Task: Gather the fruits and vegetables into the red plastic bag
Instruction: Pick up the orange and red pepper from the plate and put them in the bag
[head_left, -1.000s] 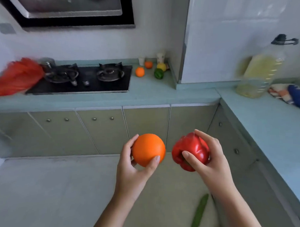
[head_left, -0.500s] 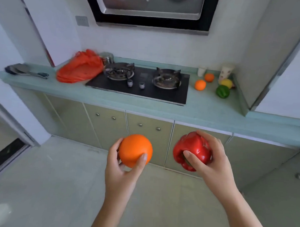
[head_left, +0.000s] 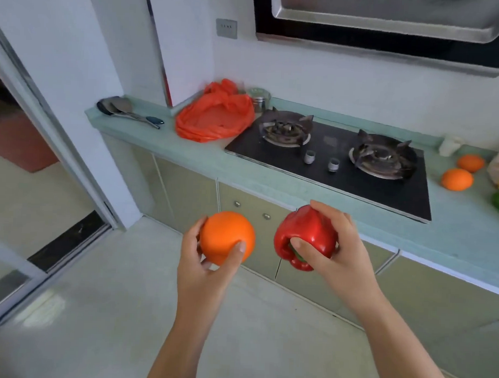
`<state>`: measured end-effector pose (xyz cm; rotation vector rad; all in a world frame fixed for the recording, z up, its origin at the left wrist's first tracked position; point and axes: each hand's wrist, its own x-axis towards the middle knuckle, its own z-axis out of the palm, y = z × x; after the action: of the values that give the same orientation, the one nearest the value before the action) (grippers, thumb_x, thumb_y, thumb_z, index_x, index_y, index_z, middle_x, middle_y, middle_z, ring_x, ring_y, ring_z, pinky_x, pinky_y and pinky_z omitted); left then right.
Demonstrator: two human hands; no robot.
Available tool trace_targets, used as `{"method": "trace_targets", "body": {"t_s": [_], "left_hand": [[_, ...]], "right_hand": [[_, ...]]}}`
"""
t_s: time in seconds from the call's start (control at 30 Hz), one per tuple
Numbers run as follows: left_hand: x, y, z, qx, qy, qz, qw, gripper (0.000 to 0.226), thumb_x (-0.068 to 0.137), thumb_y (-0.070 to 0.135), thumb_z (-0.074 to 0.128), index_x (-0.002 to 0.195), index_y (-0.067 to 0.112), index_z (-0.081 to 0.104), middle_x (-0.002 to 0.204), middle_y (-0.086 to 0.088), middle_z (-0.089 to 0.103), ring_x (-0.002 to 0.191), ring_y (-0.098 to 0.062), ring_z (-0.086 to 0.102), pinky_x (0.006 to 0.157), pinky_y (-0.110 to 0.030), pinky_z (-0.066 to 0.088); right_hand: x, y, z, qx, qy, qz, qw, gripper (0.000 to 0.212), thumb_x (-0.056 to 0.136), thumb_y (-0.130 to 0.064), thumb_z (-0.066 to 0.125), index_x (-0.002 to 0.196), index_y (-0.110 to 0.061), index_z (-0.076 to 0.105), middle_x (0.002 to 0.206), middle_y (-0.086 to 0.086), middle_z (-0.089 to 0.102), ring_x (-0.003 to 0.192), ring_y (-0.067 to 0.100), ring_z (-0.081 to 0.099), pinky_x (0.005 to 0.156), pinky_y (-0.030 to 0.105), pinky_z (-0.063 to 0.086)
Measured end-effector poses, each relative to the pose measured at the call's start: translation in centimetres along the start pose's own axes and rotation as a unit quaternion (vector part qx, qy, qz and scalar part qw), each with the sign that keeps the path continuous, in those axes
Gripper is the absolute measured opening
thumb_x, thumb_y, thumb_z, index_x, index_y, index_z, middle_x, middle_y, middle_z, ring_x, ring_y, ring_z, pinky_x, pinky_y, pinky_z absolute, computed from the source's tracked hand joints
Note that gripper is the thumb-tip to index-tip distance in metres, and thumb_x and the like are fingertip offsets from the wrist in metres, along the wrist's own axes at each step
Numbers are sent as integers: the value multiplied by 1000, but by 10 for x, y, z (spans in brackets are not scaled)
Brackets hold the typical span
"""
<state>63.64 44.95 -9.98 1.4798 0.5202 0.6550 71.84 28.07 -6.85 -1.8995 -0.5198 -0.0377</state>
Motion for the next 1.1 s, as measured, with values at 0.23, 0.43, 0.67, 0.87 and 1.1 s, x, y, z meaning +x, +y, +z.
{"method": "trace_targets", "body": {"t_s": [0.23, 0.43, 0.67, 0.87, 1.1], "left_hand": [[53, -13, -38, 52, 50, 0, 997, 60, 70, 19, 76, 116, 38, 43, 110, 25, 45, 95, 0, 53, 64, -6, 49], [128, -24, -54, 73, 68, -15, 995, 60, 72, 20, 76, 118, 39, 42, 119, 11, 46, 100, -10, 54, 64, -9, 51], [259, -12, -47, 109, 54, 7, 993, 64, 72, 21, 75, 127, 32, 43, 125, 8, 44, 98, -7, 52, 69, -16, 51], [361, -4, -26, 114, 37, 38, 992, 65, 72, 21, 77, 126, 33, 44, 126, 11, 45, 110, -11, 49, 85, -31, 50], [433, -27, -7, 114, 26, 19, 993, 60, 73, 17, 75, 122, 34, 43, 122, 10, 45, 101, -5, 51, 66, -4, 46]], "right_hand": [[66, -2, 67, 1, -47, -3, 999, 57, 70, -20, 76, 118, -35, 48, 120, -4, 45, 103, -2, 46, 71, 2, 41], [136, 4, 127, 25, -68, -15, 997, 56, 70, -18, 76, 115, -37, 48, 119, -4, 46, 95, -18, 42, 70, -1, 38], [251, 9, 177, 80, -46, -23, 995, 54, 72, -20, 74, 111, -44, 47, 115, -14, 45, 103, 0, 47, 62, 2, 42], [343, 16, 196, 87, -29, -19, 996, 56, 71, -17, 75, 112, -43, 47, 122, -4, 45, 108, 3, 47, 86, 19, 44], [408, 37, 213, 75, -17, 10, 997, 55, 71, -22, 75, 110, -48, 46, 123, -5, 45, 109, 8, 48, 87, 26, 45]]}}
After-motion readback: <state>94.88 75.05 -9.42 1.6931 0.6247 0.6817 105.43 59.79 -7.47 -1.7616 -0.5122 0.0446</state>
